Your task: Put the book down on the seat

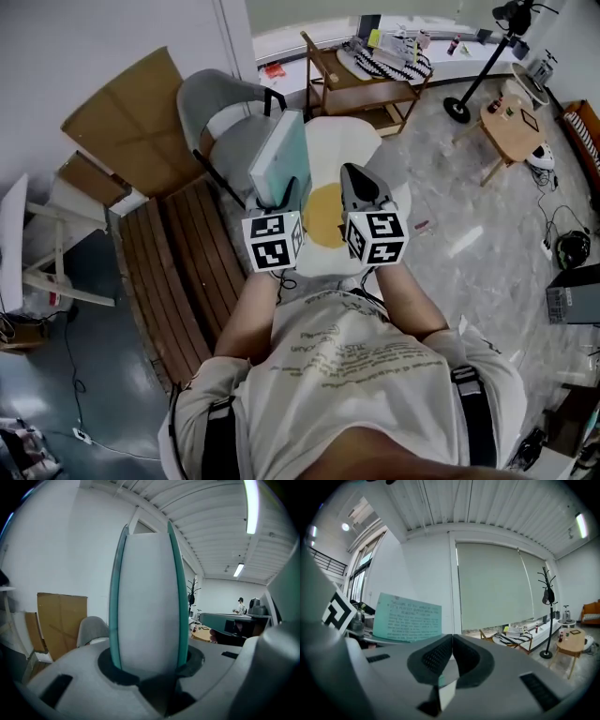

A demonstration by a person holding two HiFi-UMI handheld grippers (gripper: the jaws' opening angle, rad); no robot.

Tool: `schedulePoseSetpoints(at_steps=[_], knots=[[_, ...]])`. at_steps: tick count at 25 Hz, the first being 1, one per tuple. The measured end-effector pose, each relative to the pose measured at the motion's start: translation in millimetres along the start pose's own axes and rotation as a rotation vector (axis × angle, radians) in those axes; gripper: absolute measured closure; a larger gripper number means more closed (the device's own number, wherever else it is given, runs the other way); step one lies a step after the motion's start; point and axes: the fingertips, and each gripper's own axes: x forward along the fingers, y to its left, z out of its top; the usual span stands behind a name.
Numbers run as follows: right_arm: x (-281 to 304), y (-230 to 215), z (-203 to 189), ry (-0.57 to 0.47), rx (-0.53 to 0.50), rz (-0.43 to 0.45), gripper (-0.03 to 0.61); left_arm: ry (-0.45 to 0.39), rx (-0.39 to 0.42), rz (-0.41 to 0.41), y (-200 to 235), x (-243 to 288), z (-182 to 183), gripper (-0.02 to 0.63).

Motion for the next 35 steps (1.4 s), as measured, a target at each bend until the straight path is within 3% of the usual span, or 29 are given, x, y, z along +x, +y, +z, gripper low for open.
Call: schedulePoseSetpoints(at_steps=[5, 17, 30, 35], knots=[[11, -19, -13, 0.034, 0.032, 0.039, 0.551, 0.043, -0.023, 0.044, -5, 13, -13, 0.448], [20, -68, -86, 0.175, 0.069, 0.053, 0.551, 0.226, -0.112, 0.116, -15, 47, -92, 0.449], [33, -144, -221, 0.39, 0.076, 0.012, 0.551, 0.408, -0.299, 0.123, -18, 84, -241, 0.448], [38, -150, -290, 0.475, 0.085, 0.052, 0.551, 0.445, -0.426, 0.103, -17, 112, -311, 0.448]])
